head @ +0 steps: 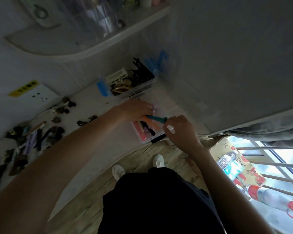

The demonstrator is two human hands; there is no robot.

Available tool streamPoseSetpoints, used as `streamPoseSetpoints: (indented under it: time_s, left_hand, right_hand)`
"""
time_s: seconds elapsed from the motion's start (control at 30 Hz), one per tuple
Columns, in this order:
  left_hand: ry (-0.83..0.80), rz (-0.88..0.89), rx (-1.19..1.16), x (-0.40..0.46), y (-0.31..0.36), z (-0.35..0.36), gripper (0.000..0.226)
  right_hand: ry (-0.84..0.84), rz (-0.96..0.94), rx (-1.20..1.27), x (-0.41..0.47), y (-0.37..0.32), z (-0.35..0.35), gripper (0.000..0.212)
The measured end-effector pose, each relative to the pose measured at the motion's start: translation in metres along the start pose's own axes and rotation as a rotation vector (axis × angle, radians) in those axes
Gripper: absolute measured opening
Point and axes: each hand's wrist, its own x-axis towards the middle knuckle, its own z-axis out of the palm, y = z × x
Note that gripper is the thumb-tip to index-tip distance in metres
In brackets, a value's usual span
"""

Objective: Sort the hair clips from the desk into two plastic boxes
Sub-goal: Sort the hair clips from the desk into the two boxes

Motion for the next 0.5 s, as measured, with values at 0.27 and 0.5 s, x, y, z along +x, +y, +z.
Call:
streamPoseSetpoints:
  time_s: [0.27,0.5]
  left_hand:
    - [0.052,0.167,0.237,-0.049,0.041,-0.054,0.033]
    - [0.592,-0.27,-0.334,-0.133,0.047,-0.03,0.042]
  right_hand:
    - [0.044,-0.013,-0.021,0.003,-0.013,0.014,0.009]
    - [0.045,-0.141,0.054,0.026,-0.059,0.031,0.025]
